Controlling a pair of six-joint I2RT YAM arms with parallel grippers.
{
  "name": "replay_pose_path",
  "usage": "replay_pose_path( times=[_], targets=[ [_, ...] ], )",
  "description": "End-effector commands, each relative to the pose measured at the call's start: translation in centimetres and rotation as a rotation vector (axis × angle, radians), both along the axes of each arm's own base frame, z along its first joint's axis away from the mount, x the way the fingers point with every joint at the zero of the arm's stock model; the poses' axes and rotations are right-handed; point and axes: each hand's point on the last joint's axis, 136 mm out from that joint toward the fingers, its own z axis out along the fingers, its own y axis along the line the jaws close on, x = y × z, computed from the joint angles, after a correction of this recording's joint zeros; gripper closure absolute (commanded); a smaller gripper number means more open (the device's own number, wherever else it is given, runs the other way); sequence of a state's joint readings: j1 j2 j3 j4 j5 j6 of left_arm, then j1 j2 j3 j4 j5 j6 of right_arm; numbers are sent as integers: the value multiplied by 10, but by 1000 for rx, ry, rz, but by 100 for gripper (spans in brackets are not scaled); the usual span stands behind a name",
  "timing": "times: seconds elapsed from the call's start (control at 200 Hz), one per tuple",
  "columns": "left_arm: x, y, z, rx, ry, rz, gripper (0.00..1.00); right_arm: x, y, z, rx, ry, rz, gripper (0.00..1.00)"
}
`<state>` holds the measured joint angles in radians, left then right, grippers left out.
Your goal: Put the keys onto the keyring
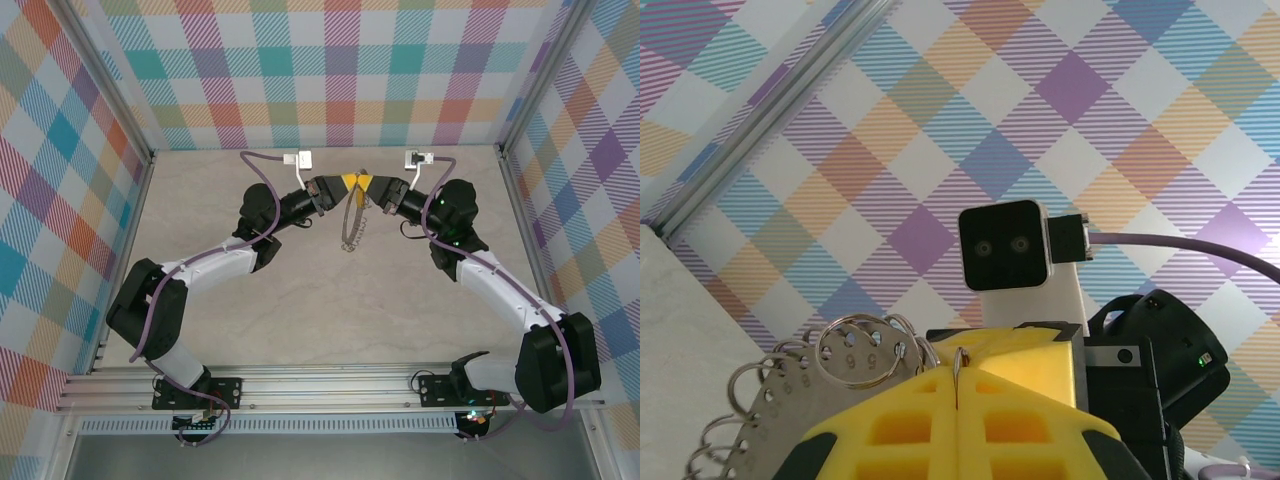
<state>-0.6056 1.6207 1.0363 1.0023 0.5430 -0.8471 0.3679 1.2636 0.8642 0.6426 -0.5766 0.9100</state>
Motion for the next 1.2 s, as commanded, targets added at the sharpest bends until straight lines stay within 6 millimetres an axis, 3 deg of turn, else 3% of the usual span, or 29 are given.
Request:
replay_pose_path(
  times=[0.0,0.125,0.415,0.535,0.855,1.195],
  targets=[
    [-1,6,14,-43,-56,12,100,-6,4,14,5,-49,24,100],
    [6,7,7,-15,-23,39,100,-5,2,9,-25,-33,11,100],
    [25,44,0,102,-6,144,64,-8,-7,3,-128,-54,91,100],
    [28,55,-1,167,-25,148,58,-11,-6,-3,-175,-64,153,100],
    [17,48,-2,313,-86,-58,54,-12,1,-22,-214,-85,336,100],
    [6,36,-16,394,-92,-219,62,-3,7,-30,-188,-75,403,100]
  ],
)
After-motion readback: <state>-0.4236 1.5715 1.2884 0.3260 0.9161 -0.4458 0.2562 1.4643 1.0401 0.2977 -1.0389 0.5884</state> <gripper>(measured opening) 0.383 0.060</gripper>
